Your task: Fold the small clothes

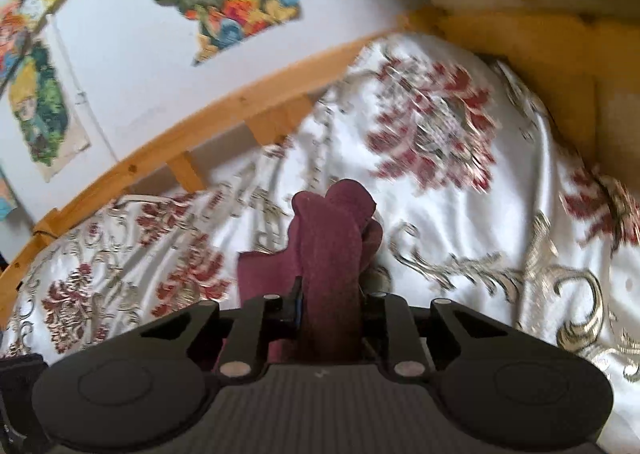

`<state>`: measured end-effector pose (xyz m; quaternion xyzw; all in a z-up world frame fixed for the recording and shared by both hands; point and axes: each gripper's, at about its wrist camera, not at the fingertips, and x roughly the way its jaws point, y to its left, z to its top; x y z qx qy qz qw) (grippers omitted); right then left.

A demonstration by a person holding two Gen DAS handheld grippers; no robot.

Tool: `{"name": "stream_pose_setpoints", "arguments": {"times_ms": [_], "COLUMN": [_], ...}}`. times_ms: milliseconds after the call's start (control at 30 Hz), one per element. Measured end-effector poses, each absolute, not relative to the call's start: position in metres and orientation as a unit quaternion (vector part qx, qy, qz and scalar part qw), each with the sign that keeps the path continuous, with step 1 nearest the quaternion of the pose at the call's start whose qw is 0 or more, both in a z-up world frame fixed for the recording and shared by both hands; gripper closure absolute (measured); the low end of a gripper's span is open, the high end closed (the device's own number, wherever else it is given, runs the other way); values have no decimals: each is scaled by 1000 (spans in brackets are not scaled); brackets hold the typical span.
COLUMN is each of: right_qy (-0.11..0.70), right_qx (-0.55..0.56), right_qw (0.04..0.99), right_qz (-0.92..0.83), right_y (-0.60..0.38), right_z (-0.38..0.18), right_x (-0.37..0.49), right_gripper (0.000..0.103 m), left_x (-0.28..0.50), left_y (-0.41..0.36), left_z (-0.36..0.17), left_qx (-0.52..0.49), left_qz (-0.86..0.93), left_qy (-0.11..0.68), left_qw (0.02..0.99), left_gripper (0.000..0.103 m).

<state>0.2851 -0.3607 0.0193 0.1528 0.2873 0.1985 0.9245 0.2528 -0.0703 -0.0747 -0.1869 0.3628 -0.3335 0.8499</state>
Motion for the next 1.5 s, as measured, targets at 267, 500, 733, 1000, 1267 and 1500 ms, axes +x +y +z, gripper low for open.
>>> {"name": "stream_pose_setpoints", "arguments": {"times_ms": [267, 500, 733, 1000, 1267, 1500], "right_qy": [220, 215, 273, 279, 265, 217], "right_qx": [141, 160, 124, 124, 113, 100], "right_qw": [935, 927, 924, 931, 939, 959], "right_qz": [241, 262, 238, 198, 186, 150], "right_y": [-331, -283, -242, -254, -269, -273], "right_z": [60, 46, -8, -35, -30, -9], "right_x": [286, 331, 374, 377, 355, 311], "right_gripper": [81, 81, 80, 47, 12, 0], "left_x": [241, 251, 280, 287, 286, 271], "left_y": [-43, 2, 24, 26, 23, 17], "left_z": [-27, -15, -47, -58, -52, -25], "left_qx": [-144, -119, -121, -146, -146, -129], "left_qz": [-312, -260, -217, -207, -191, -174], "left_qy": [300, 287, 345, 370, 375, 333], "left_qw": [890, 914, 905, 894, 895, 918], "left_gripper": [50, 49, 49, 38, 21, 3]}}
